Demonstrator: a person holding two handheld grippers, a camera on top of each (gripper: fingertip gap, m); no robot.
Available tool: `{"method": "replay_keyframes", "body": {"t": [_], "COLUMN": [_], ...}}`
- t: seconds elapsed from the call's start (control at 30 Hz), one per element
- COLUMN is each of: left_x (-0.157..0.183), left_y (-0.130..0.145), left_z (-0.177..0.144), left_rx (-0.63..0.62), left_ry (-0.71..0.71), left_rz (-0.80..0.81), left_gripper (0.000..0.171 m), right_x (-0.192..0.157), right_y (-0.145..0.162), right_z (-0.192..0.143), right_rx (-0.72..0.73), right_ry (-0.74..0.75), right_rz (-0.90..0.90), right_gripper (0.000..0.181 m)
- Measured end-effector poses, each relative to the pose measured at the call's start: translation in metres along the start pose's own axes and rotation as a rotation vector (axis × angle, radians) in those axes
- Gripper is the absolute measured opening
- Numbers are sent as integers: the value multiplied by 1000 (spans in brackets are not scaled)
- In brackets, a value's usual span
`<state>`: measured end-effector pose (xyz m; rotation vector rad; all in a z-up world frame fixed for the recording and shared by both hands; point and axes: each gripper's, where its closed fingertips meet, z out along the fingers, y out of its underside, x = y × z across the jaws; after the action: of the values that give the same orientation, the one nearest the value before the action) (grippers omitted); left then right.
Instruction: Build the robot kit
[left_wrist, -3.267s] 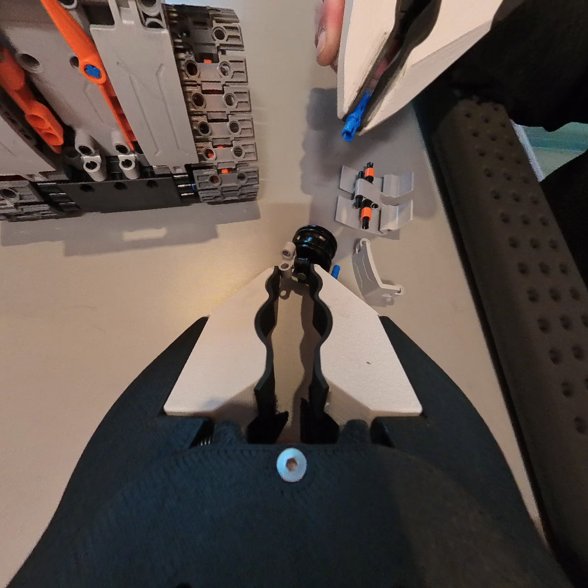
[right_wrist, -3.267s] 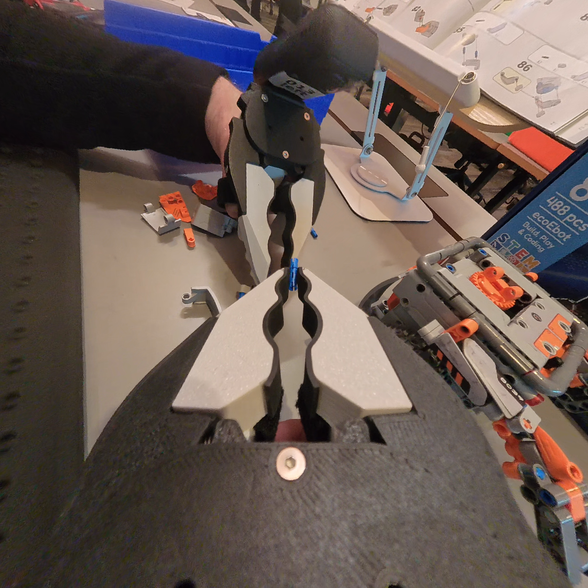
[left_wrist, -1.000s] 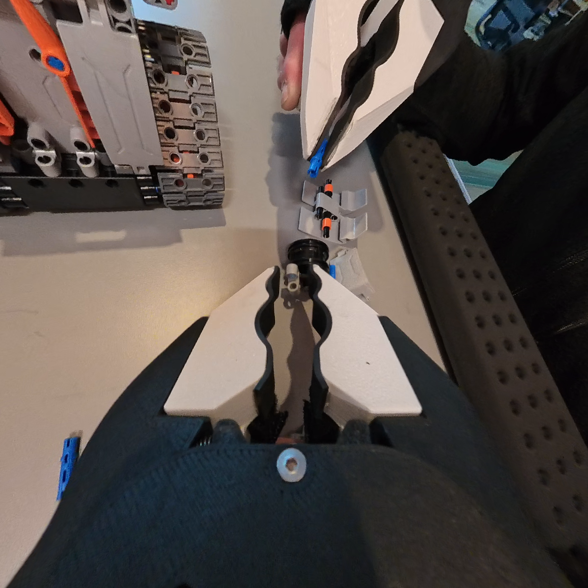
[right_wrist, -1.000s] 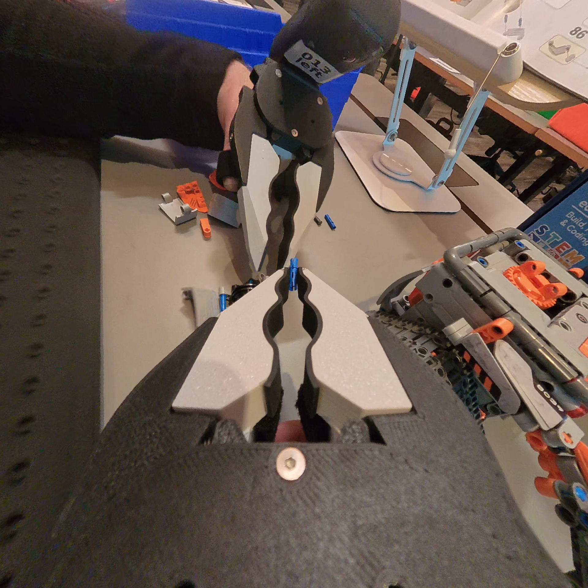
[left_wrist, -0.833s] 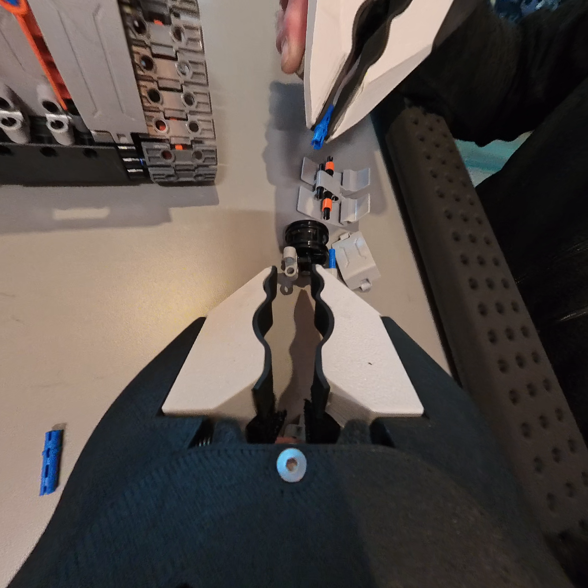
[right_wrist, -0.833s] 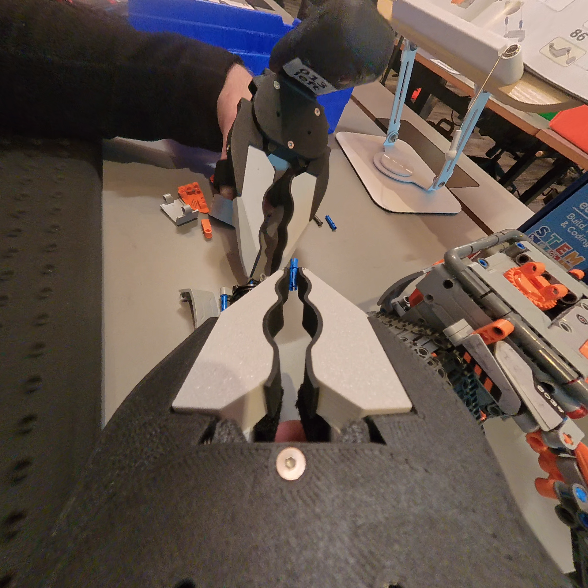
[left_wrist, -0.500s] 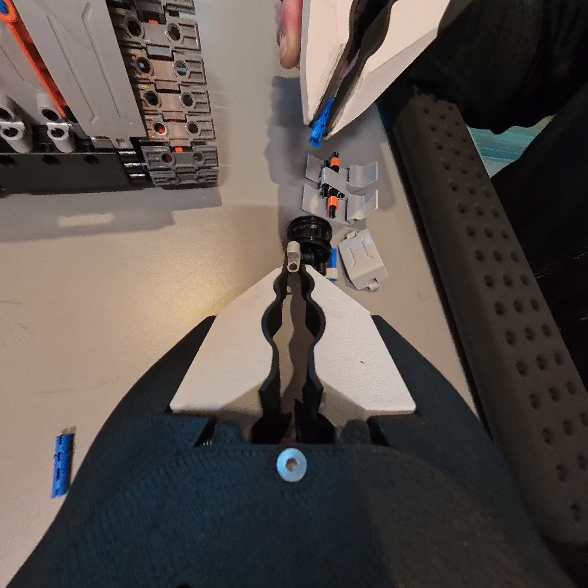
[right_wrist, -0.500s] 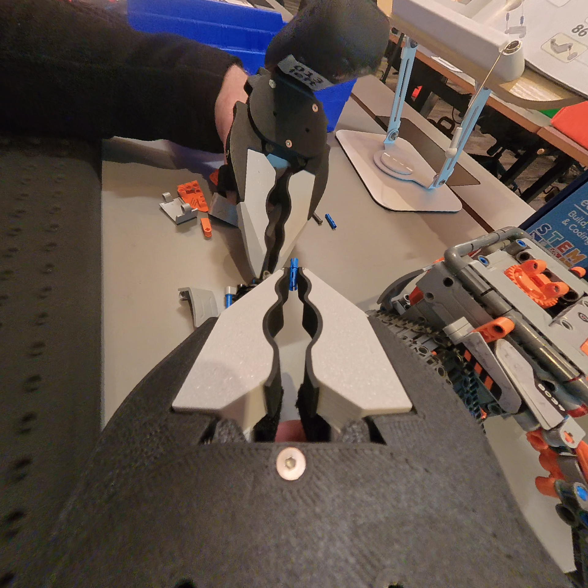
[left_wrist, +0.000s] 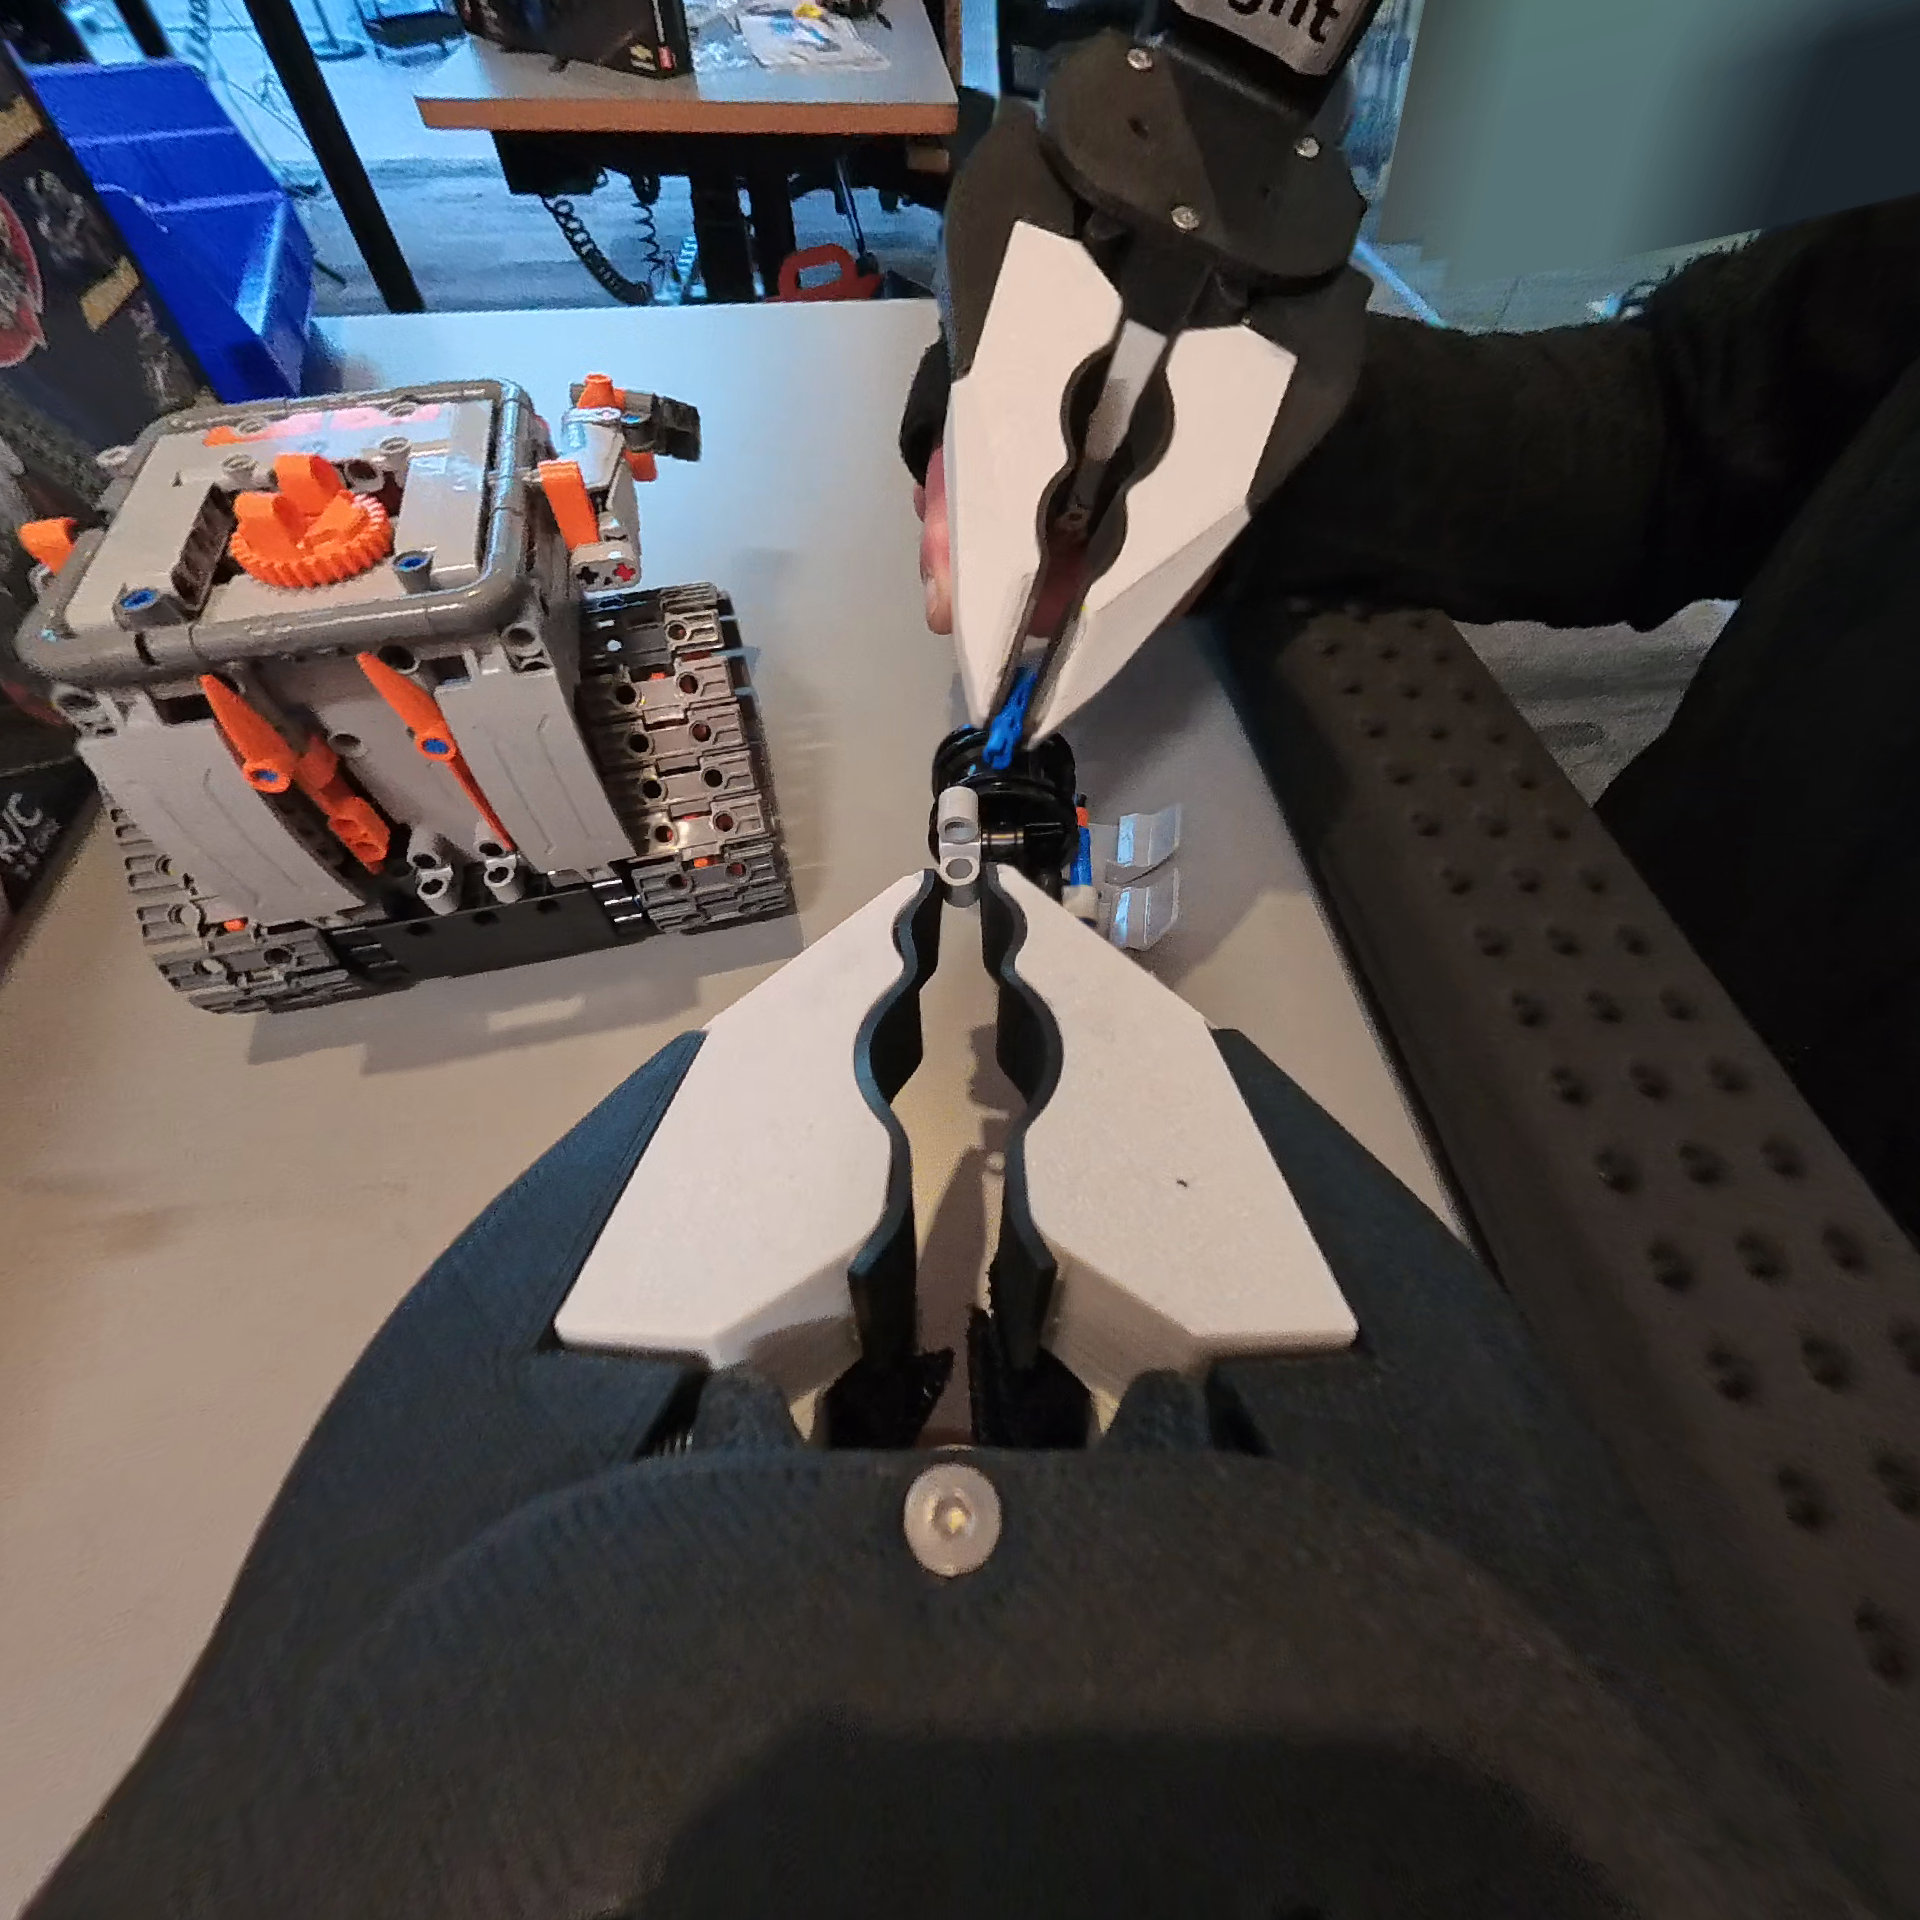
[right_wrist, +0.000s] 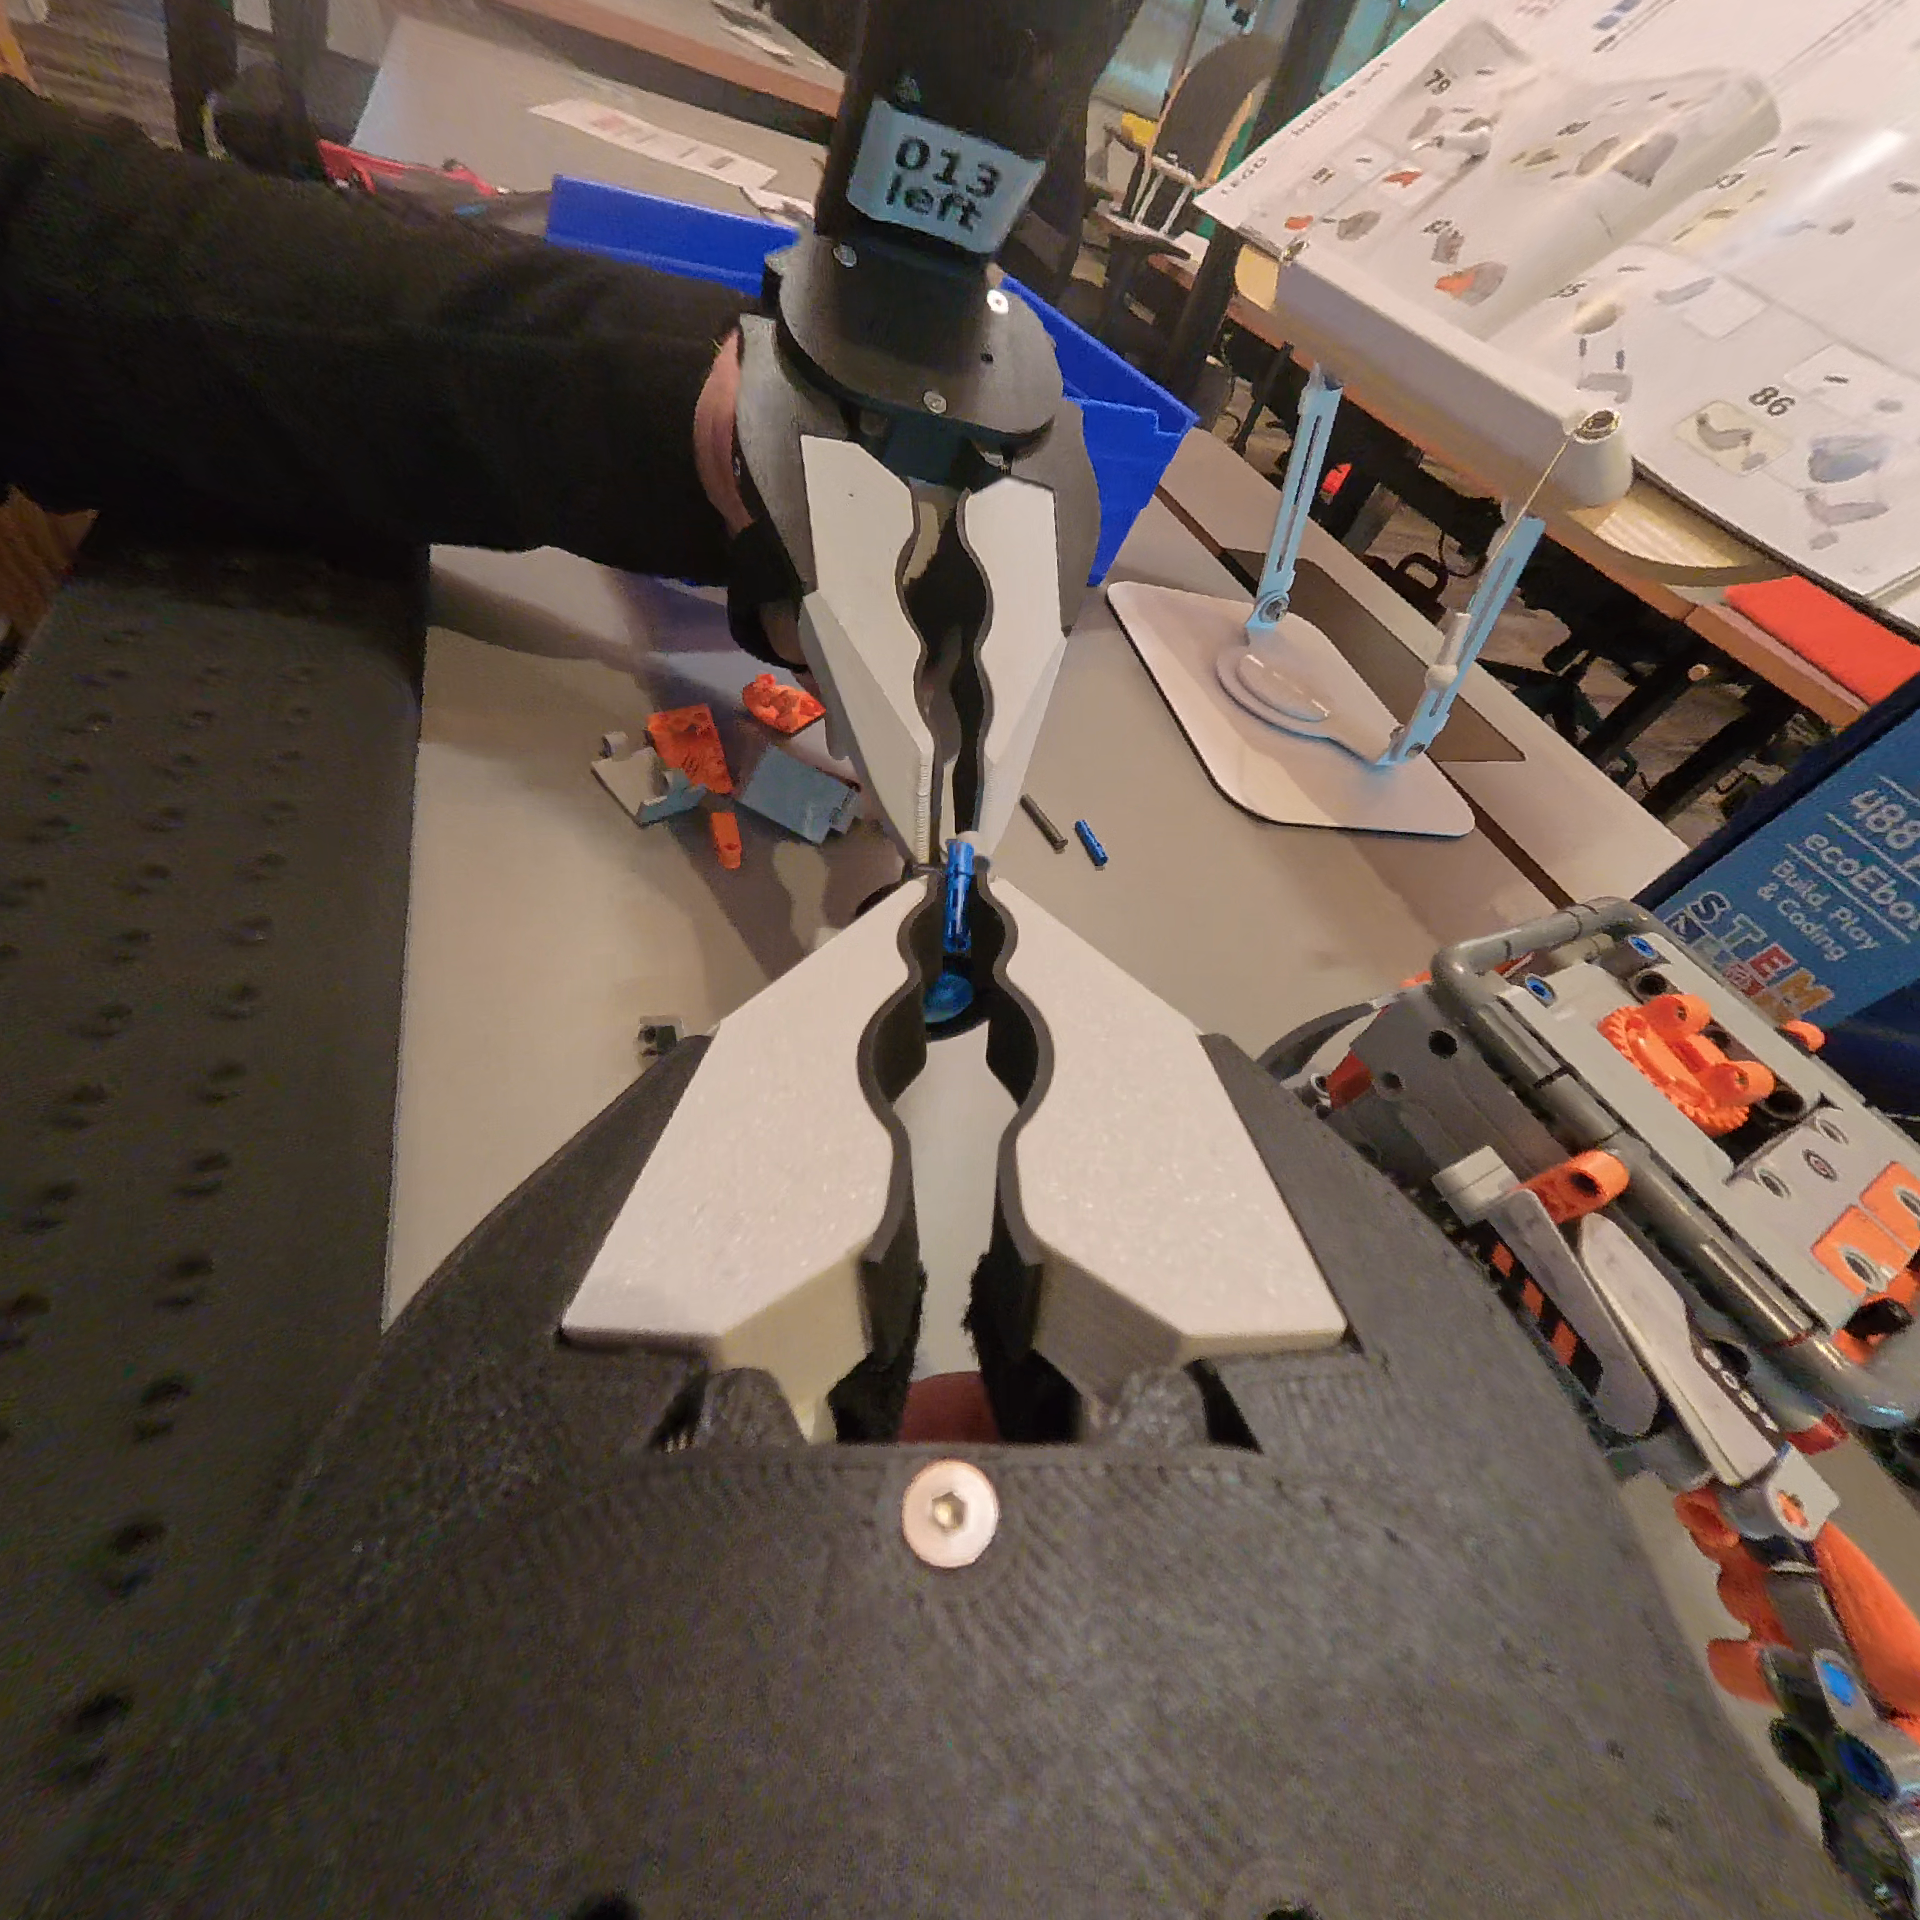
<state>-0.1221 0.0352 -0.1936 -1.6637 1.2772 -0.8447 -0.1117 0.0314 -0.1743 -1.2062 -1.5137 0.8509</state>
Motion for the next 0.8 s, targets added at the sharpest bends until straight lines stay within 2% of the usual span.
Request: {"method": "replay_keyframes", "body": {"t": [0.2,0.6,0.8], "left_x": [3,5,6], "left_y": [-3,-10,-12], "left_z": [3,2,2], "left_rx": [-22,33,15], "left_ry": [-16,-19,-45], "left_rz": [58,62,108], "left_gripper": [5,4,4], "right_x": [1,0,0], "right_y": [6,1,0], "right_z": [0,-4,-5], "right_rx": [-40,3,2], "right_ry": [-11,-41,-48], "right_rz": [9,47,49], "right_gripper": [2,1,1]}}
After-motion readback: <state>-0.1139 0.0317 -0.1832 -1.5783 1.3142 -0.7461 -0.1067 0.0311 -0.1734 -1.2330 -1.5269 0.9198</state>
